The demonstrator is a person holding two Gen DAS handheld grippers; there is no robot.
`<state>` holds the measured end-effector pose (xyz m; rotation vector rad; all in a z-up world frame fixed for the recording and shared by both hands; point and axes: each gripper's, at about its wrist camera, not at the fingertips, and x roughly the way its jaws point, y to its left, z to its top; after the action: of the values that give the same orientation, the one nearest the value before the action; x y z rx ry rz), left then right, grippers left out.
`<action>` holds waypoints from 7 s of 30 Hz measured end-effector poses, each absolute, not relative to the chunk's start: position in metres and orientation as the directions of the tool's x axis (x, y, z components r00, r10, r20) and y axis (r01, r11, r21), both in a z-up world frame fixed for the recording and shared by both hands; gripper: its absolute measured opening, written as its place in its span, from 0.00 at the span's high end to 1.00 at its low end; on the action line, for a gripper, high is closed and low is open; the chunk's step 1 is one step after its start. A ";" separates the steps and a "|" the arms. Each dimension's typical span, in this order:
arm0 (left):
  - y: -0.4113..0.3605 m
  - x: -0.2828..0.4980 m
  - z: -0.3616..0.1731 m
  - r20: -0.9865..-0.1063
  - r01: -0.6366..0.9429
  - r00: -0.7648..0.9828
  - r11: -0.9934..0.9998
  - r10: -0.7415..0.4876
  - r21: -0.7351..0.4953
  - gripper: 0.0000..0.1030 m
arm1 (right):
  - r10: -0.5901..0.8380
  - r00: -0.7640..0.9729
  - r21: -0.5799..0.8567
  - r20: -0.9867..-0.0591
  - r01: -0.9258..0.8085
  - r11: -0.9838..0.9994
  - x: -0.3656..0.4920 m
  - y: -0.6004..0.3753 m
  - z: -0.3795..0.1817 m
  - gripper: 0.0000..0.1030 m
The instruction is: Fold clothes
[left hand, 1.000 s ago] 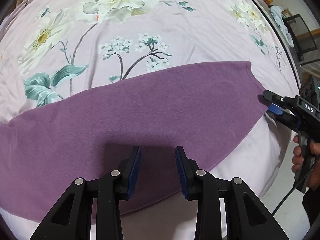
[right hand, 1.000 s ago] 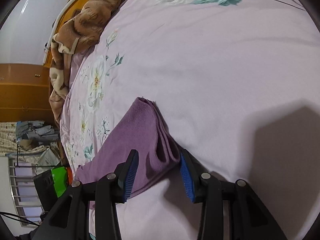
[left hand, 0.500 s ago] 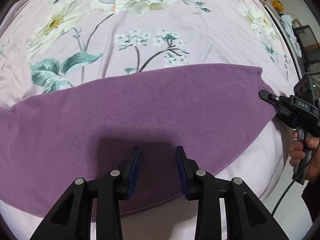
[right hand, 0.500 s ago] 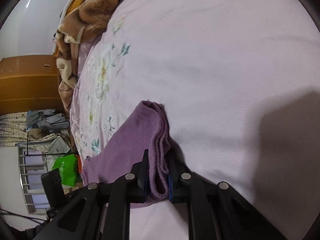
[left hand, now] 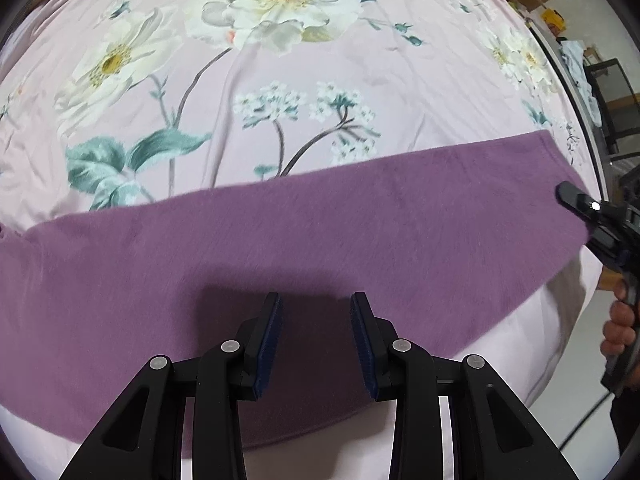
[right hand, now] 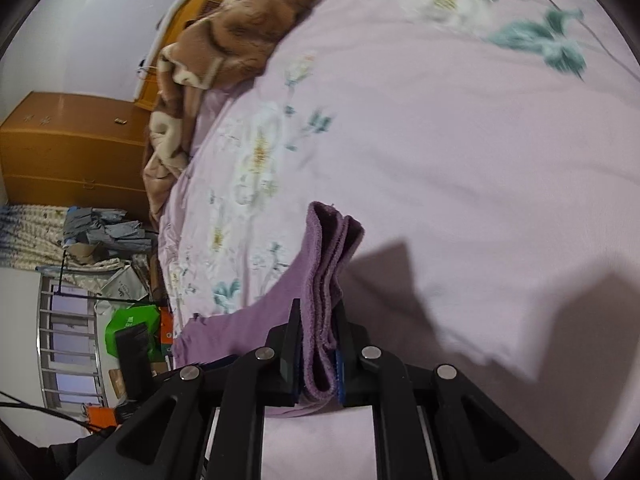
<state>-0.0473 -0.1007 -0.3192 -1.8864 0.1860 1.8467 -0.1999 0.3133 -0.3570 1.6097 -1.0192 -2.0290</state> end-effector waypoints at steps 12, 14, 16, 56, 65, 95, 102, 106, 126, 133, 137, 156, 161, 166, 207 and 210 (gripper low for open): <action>-0.053 -0.072 -0.333 -0.962 -0.450 0.061 -0.853 0.266 -0.265 0.65 | -0.696 -0.288 0.745 -0.658 -0.109 -0.658 -0.197 0.303 -0.337 0.88; -0.052 -0.071 -0.334 -0.962 -0.451 0.065 -0.852 0.266 -0.266 0.65 | -0.702 -0.286 0.749 -0.652 -0.100 -0.654 -0.195 0.302 -0.335 0.88; -0.060 -0.065 -0.327 -0.960 -0.453 0.062 -0.849 0.273 -0.270 0.65 | -0.709 -0.283 0.754 -0.646 -0.092 -0.650 -0.193 0.300 -0.334 0.88; -0.249 -0.049 -0.284 -0.932 -0.320 0.008 -0.882 0.363 -0.346 0.64 | -0.721 -0.189 0.720 -0.666 0.089 -0.688 -0.185 0.078 -0.290 0.87; -0.340 -0.064 -0.299 -0.934 -0.250 -0.009 -0.905 0.357 -0.344 0.64 | -0.659 -0.025 0.654 -0.751 0.104 -0.749 -0.171 -0.033 -0.365 0.84; -0.286 -0.076 -0.338 -0.895 -0.141 0.118 -0.885 0.429 -0.443 0.51 | -0.230 -0.152 0.203 -0.961 0.170 -0.964 -0.099 0.075 -0.337 0.63; -0.284 -0.069 -0.341 -0.904 -0.126 0.099 -0.896 0.415 -0.425 0.84 | -0.198 -0.112 0.161 -0.974 0.276 -0.947 -0.095 0.077 -0.353 0.66; -0.283 -0.067 -0.337 -0.906 -0.132 0.085 -0.897 0.414 -0.422 0.92 | -0.249 -0.133 0.211 -0.959 0.247 -0.946 -0.103 0.084 -0.349 0.86; -0.293 -0.082 -0.313 -0.891 -0.167 0.035 -0.876 0.454 -0.453 0.78 | -0.330 -0.209 0.288 -0.921 0.207 -0.935 -0.141 0.065 -0.330 0.84; -0.243 -0.119 -0.348 -0.907 -0.238 0.064 -0.876 0.416 -0.418 0.71 | -0.305 -0.119 0.289 -0.945 0.129 -0.948 -0.190 0.050 -0.394 0.92; -0.243 -0.120 -0.349 -0.907 -0.229 0.069 -0.879 0.415 -0.419 0.71 | -0.323 -0.139 0.310 -0.936 0.108 -0.945 -0.184 0.055 -0.379 0.91; -0.280 -0.075 -0.336 -0.902 -0.303 0.142 -0.850 0.408 -0.431 0.71 | -0.250 -0.047 0.249 -0.967 0.030 -0.968 -0.103 0.047 -0.378 0.92; -0.281 -0.094 -0.328 -0.903 -0.339 0.109 -0.838 0.416 -0.427 0.71 | -0.225 -0.164 0.234 -0.961 -0.034 -0.972 -0.103 0.032 -0.357 0.90; -0.264 -0.116 -0.331 -0.878 -0.332 0.089 -0.817 0.471 -0.472 0.71 | -0.264 -0.135 0.270 -0.955 -0.030 -0.962 -0.110 0.019 -0.368 0.88; -0.350 -0.076 -0.329 -0.949 0.030 0.013 -0.949 0.314 -0.314 0.68 | -0.371 0.076 0.376 -0.925 0.315 -0.872 -0.142 -0.061 -0.379 0.88; -0.359 -0.077 -0.327 -0.960 0.022 -0.003 -0.960 0.280 -0.280 0.68 | -0.348 0.080 0.354 -0.934 0.338 -0.872 -0.139 -0.069 -0.379 0.88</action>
<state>-0.0766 -0.3588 -0.3273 -2.0786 -0.3206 2.0780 -0.1392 -0.0688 -0.3791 1.8755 -0.0104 -1.8440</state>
